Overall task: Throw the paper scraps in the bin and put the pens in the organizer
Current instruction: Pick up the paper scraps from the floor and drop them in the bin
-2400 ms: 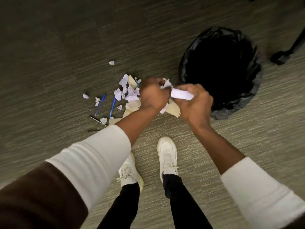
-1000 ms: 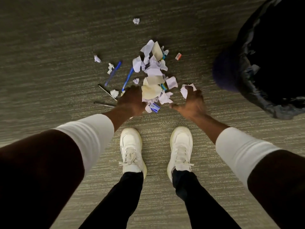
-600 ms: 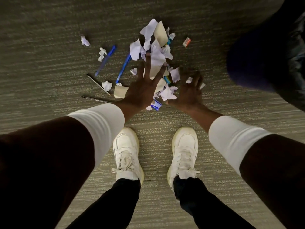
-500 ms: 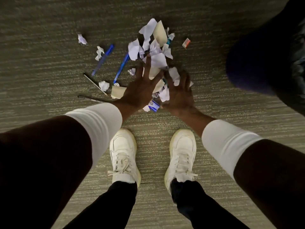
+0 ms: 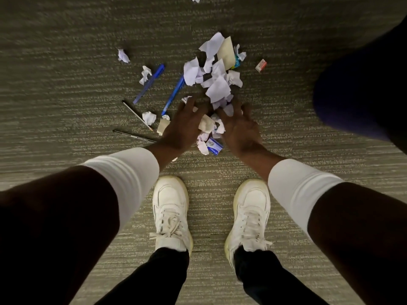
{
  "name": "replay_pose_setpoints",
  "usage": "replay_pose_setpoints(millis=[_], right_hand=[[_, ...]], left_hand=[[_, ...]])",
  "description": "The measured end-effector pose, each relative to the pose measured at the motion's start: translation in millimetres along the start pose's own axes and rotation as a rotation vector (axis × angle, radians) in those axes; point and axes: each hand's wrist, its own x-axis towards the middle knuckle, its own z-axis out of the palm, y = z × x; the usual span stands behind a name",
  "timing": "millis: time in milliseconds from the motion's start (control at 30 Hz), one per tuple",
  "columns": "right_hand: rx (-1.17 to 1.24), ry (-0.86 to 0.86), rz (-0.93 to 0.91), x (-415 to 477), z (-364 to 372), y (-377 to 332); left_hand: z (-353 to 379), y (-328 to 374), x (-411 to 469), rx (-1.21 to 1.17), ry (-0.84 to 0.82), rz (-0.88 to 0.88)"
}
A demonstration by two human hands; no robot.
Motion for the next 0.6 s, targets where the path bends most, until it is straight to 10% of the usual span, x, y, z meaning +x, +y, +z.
replay_pose_setpoints(millis=[600], right_hand=[[0.647,0.35,0.27,-67.1,-42.5,33.9]], left_hand=[[-74.9,40.8,-43.2,-0.141,0.02,-0.213]])
